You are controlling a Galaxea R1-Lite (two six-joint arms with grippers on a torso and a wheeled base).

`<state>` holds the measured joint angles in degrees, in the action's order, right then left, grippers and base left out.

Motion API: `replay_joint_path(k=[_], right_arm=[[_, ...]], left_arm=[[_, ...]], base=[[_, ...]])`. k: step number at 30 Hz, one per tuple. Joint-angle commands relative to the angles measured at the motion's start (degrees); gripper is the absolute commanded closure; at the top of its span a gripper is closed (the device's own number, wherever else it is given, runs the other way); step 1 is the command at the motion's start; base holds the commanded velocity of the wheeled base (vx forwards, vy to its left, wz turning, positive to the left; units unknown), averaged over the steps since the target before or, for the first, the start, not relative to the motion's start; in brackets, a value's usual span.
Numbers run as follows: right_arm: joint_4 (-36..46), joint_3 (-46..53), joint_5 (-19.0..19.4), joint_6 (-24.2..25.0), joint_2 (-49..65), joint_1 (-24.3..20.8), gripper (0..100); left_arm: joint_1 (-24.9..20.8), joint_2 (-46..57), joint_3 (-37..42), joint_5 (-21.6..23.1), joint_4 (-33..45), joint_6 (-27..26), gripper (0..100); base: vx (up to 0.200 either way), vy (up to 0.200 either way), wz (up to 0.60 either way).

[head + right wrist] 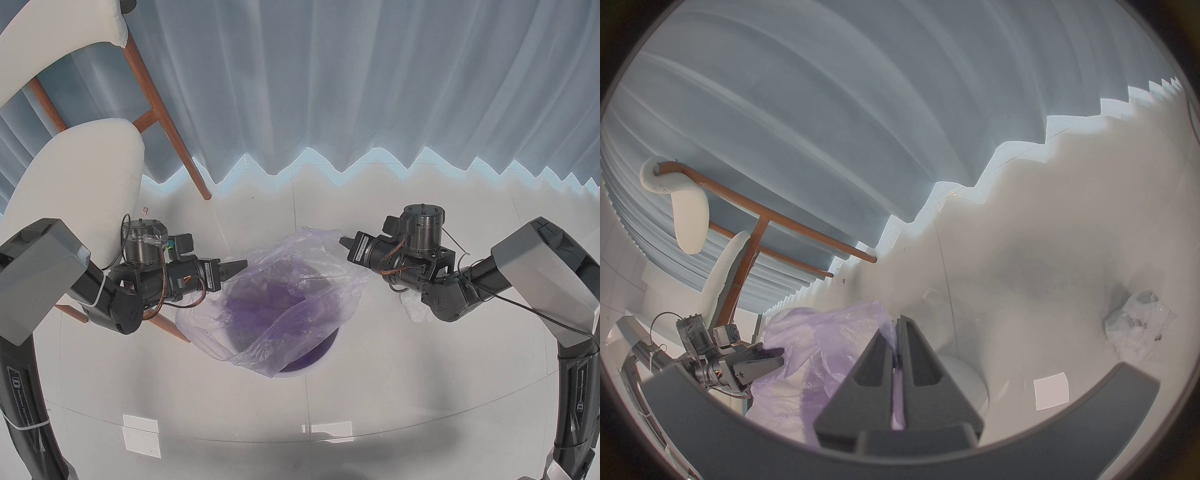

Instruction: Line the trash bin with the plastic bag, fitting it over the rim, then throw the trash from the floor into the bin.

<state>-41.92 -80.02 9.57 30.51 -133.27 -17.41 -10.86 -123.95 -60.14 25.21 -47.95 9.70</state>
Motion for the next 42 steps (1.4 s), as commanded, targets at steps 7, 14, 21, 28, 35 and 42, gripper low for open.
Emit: replay_joint_path(k=[7,14,21,28,35,42], right_arm=[[0.00,-0.58,0.10,-0.02,0.03,0.80,100],[0.09,-2.86,0.19,-0.19,-1.29,2.29,100],[2.28,-9.98,0.19,-0.10,-4.19,2.99,100],[3.52,-10.42,0.36,0.07,-3.67,2.47,100],[2.02,-5.76,0.45,0.07,-2.17,2.38,100],[0.00,-2.86,0.45,-0.02,-1.56,1.24,100]], left_arm=[[0.67,-0.15,-0.07,-1.04,0.05,0.40,100],[0.93,0.47,-0.86,-7.98,-0.04,0.67,100],[0.75,0.20,-2.27,-9.92,0.05,1.90,100],[0.58,1.87,-2.27,-8.60,0.05,5.41,100],[-1.00,8.82,0.11,-8.51,0.92,8.93,0],[-2.59,8.73,1.78,-6.14,0.48,7.79,0]], base=[[0.000,0.000,0.00],[0.000,0.000,0.00],[0.000,0.000,0.00],[0.000,0.000,0.00],[0.000,0.000,0.00],[0.000,0.000,0.00]])
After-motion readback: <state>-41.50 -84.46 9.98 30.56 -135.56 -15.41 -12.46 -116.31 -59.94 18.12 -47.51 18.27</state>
